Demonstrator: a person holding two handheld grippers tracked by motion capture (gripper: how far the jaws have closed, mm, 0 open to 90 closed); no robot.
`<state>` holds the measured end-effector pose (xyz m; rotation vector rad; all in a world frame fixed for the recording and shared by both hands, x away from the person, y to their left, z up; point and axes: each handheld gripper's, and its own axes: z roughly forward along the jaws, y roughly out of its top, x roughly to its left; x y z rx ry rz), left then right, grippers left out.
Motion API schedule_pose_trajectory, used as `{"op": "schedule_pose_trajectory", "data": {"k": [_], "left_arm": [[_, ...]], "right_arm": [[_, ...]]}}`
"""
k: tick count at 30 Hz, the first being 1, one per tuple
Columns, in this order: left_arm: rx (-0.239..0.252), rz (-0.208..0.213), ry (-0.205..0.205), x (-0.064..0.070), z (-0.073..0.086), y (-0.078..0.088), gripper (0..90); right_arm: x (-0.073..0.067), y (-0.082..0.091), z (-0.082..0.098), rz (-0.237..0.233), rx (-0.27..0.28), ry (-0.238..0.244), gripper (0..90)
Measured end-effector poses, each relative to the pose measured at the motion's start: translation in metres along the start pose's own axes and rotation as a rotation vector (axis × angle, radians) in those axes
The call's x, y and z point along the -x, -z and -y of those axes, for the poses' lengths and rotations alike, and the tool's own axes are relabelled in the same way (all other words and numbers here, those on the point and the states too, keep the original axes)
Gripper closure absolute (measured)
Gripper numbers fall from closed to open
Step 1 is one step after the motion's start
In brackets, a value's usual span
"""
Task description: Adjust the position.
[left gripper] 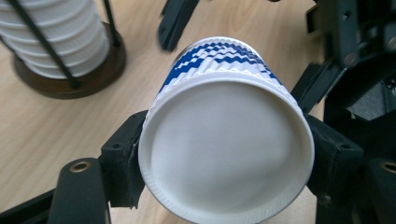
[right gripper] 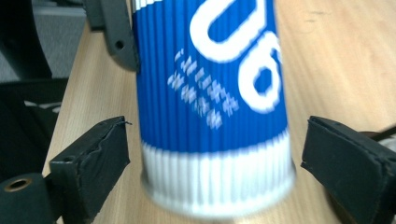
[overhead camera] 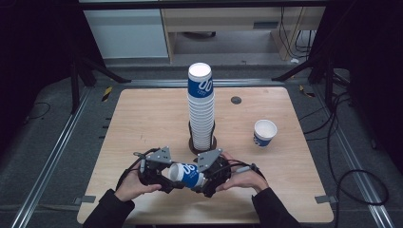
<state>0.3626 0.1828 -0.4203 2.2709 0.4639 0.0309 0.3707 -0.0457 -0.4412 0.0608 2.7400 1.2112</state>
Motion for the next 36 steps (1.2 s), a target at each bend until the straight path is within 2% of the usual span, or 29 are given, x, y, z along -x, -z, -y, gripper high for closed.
{"op": "schedule_pose_trajectory", "data": {"k": [7, 12, 15, 23, 32, 36], "left_arm": [[0.07, -0.033, 0.043, -0.012, 0.005, 0.013, 25.8], [0.124, -0.044, 0.058, -0.014, 0.006, 0.019, 25.8], [0.16, -0.047, 0.065, -0.016, 0.007, 0.023, 25.8], [0.265, -0.022, 0.067, -0.015, 0.006, 0.03, 25.8], [0.282, 0.0, 0.05, -0.01, 0.003, 0.027, 25.8], [0.291, 0.024, 0.045, -0.008, 0.002, 0.025, 25.8]], "right_arm": [[0.01, 0.022, 0.007, 0.055, 0.075, -0.069, 6.7], [0.015, 0.029, 0.014, 0.094, 0.107, -0.107, 6.7], [0.017, 0.033, 0.018, 0.102, 0.124, -0.131, 6.5], [0.018, 0.036, 0.021, 0.084, 0.162, -0.155, 6.7], [0.017, 0.033, 0.017, 0.048, 0.204, -0.162, 7.3], [0.015, 0.03, 0.012, 0.032, 0.218, -0.159, 7.3]]}}
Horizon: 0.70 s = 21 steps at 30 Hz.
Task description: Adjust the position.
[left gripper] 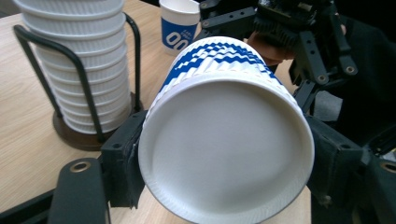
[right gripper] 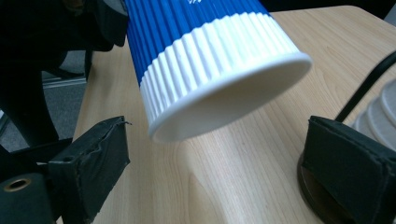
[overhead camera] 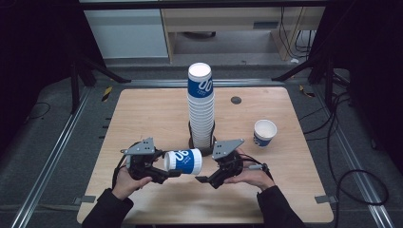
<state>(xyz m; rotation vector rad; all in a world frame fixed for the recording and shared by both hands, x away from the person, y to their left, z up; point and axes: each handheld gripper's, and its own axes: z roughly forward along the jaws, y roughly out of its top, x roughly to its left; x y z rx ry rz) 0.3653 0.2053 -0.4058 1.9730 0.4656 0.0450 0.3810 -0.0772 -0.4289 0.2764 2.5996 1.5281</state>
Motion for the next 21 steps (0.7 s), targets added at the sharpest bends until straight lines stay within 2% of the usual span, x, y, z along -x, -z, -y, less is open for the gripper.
{"op": "schedule_pose_trajectory", "data": {"k": [6, 14, 21], "left_arm": [[-0.005, 0.036, -0.019, 0.005, -0.001, -0.003, 25.9], [-0.007, 0.078, -0.021, 0.007, 0.0, -0.007, 26.0], [-0.01, 0.095, -0.023, 0.008, 0.0, -0.009, 26.1]], "right_arm": [[-0.002, -0.005, -0.002, -0.019, 0.005, 0.004, 7.2], [-0.005, -0.01, -0.003, -0.056, 0.019, 0.015, 7.7], [-0.007, -0.013, -0.004, -0.083, 0.033, 0.025, 10.6]]}}
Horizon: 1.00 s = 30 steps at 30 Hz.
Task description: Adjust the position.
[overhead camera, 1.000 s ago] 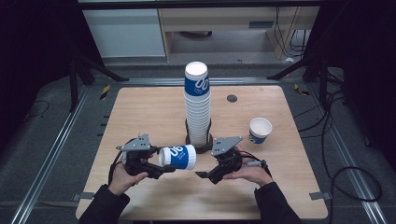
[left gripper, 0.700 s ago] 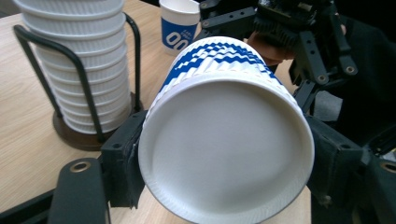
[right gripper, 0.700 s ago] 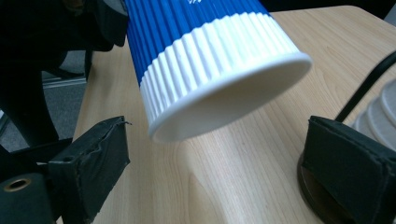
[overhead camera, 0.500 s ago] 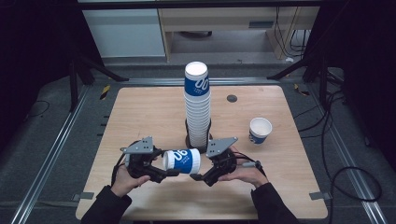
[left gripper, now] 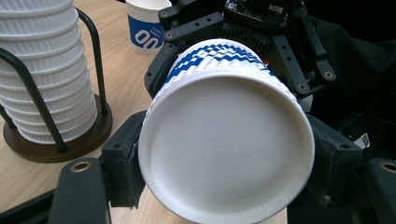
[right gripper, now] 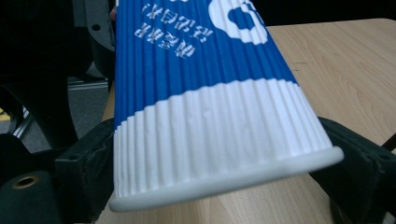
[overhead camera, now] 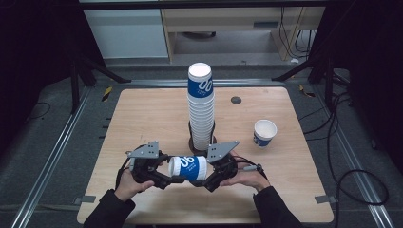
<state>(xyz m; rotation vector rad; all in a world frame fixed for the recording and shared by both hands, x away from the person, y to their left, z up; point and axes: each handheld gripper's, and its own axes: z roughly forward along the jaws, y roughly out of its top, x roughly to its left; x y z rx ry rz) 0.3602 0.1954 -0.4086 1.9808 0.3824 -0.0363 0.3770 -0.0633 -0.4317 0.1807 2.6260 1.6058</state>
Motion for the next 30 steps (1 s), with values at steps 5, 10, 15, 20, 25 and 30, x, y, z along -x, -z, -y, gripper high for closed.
{"op": "schedule_pose_trajectory", "data": {"k": [5, 10, 15, 20, 25, 30], "left_arm": [[-0.007, 0.012, 0.005, -0.0008, 0.0004, -0.0007, 25.9], [-0.008, 0.013, 0.017, -0.0013, 0.0002, -0.0008, 25.0], [-0.016, 0.014, 0.012, -0.0008, -0.0015, 0.0018, 19.8], [-0.058, 0.001, -0.002, -0.0018, -0.002, 0.0045, 16.7], [-0.124, -0.018, -0.021, -0.003, -0.0003, 0.0047, 14.3], [-0.242, -0.025, -0.05, -0.0021, 0.0027, -0.0034, 13.5]], "right_arm": [[-0.0012, 0.0002, 0.0002, -0.015, -0.006, 0.008, 13.7], [-0.0014, 0.0015, -0.0002, -0.017, -0.014, 0.011, 14.7], [-0.0013, 0.004, -0.0009, -0.011, -0.022, 0.012, 15.6], [-0.001, 0.0047, -0.0002, -0.011, -0.043, 0.011, 15.8], [-0.0001, 0.0071, 0.0001, -0.002, -0.06, 0.017, 15.9], [-0.0009, 0.0059, 0.0006, -0.004, -0.096, 0.032, 15.9]]}}
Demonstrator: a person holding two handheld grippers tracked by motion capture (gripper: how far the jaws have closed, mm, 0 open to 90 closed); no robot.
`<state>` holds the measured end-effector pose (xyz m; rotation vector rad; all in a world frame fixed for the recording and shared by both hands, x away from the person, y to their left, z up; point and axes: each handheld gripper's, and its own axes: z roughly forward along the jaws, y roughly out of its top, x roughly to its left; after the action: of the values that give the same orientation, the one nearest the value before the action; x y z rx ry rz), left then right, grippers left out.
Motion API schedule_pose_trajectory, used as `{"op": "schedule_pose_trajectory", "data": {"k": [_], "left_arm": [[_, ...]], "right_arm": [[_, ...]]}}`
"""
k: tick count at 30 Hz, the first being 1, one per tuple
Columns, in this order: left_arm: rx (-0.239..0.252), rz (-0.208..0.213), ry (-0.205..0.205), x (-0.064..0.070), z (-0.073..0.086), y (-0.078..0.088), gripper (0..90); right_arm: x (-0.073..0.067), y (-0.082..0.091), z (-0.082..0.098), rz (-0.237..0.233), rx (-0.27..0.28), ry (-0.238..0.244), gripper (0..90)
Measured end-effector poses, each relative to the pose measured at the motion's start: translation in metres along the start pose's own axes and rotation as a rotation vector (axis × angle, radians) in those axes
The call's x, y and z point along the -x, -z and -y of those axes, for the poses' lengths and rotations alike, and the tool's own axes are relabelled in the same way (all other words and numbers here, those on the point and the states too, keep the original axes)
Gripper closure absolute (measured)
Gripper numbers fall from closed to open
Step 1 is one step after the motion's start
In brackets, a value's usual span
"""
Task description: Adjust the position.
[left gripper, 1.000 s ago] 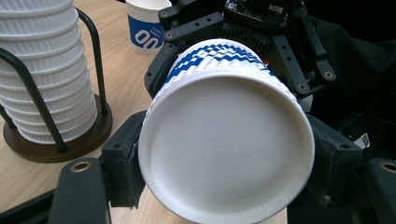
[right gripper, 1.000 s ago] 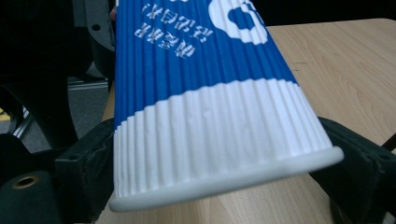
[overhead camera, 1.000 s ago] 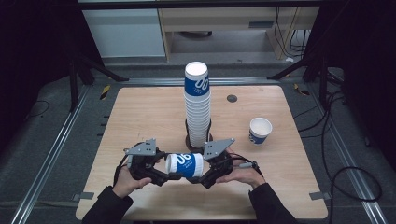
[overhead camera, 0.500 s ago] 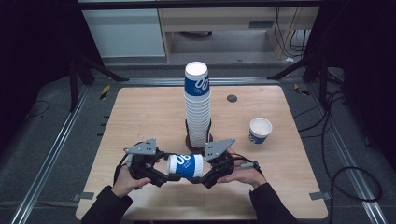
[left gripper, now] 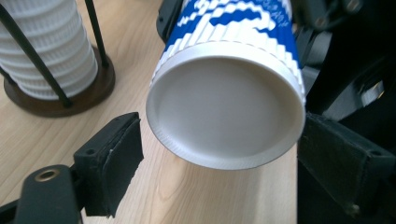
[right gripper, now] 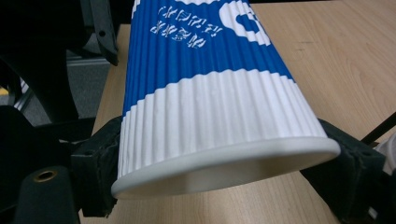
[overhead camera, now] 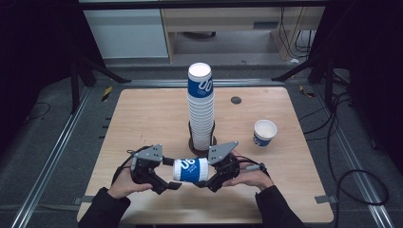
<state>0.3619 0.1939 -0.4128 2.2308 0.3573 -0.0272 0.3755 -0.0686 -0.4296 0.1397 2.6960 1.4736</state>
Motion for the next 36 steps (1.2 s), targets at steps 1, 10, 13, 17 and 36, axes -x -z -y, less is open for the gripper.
{"op": "schedule_pose_trajectory", "data": {"k": [1, 10, 13, 17, 36], "left_arm": [[-0.019, 0.001, -0.001, 0.0, 0.0, -0.001, 13.6], [-0.148, -0.021, -0.041, 0.003, 0.001, -0.016, 15.2], [-0.172, -0.015, -0.049, 0.004, 0.002, -0.02, 16.0], [-0.198, -0.003, -0.061, 0.005, 0.002, -0.025, 18.5], [-0.16, 0.021, -0.052, 0.0, 0.006, -0.021, 27.1]], "right_arm": [[0.0, -0.001, 0.0, -0.002, -0.011, 0.002, 15.8], [-0.005, -0.018, 0.001, -0.025, -0.09, 0.035, 15.7], [-0.008, -0.023, 0.001, -0.038, -0.11, 0.038, 15.7], [-0.01, -0.029, 0.002, -0.05, -0.144, 0.052, 15.7], [-0.007, -0.023, 0.001, -0.035, -0.106, 0.031, 8.6]]}}
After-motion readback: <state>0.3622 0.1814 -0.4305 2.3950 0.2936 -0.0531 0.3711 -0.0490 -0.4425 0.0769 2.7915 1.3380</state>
